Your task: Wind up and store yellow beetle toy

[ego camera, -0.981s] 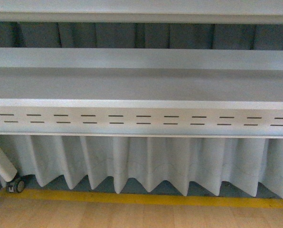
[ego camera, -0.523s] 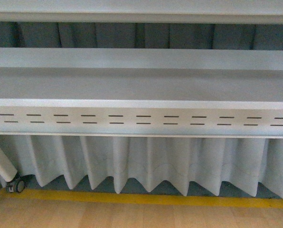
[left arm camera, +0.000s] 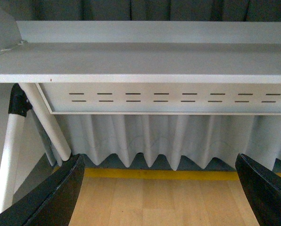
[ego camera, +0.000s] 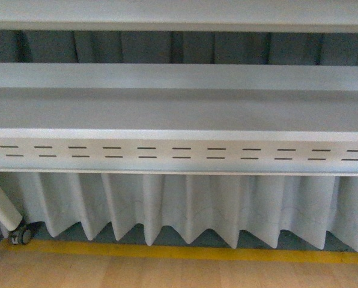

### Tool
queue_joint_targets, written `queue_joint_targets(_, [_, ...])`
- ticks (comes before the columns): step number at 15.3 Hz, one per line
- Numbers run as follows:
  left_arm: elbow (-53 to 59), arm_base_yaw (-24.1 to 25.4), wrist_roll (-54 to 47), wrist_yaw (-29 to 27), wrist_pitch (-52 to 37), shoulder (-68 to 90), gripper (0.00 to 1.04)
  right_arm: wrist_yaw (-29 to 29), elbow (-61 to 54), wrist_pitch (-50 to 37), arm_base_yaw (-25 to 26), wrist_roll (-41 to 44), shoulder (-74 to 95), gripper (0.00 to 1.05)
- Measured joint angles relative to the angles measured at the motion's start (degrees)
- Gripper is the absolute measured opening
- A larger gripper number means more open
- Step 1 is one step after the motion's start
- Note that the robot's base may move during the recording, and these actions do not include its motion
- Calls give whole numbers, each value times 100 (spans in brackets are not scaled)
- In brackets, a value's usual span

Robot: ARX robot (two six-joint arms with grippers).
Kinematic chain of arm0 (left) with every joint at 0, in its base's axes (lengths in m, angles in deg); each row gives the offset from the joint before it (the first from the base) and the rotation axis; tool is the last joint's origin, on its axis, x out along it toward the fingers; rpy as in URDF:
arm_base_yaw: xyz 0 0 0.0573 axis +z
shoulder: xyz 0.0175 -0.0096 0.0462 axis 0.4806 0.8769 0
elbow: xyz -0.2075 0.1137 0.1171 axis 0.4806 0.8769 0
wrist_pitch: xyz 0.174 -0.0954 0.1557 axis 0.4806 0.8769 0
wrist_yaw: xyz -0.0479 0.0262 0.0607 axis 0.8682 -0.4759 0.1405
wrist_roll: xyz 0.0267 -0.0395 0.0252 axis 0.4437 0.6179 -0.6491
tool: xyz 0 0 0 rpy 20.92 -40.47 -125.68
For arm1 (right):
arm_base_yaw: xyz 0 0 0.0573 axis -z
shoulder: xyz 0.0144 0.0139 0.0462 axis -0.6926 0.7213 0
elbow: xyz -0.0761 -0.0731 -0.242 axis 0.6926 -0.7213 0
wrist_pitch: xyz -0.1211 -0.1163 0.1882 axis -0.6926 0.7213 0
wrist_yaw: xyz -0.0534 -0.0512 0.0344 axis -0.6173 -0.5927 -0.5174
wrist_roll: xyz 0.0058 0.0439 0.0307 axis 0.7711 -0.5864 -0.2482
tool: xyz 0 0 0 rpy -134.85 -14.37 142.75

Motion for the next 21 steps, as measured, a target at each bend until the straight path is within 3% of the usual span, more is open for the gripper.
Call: queue_joint_targets(21, [0,0,0,2,-13,0,98,0,0,-9,0,-4,0,98])
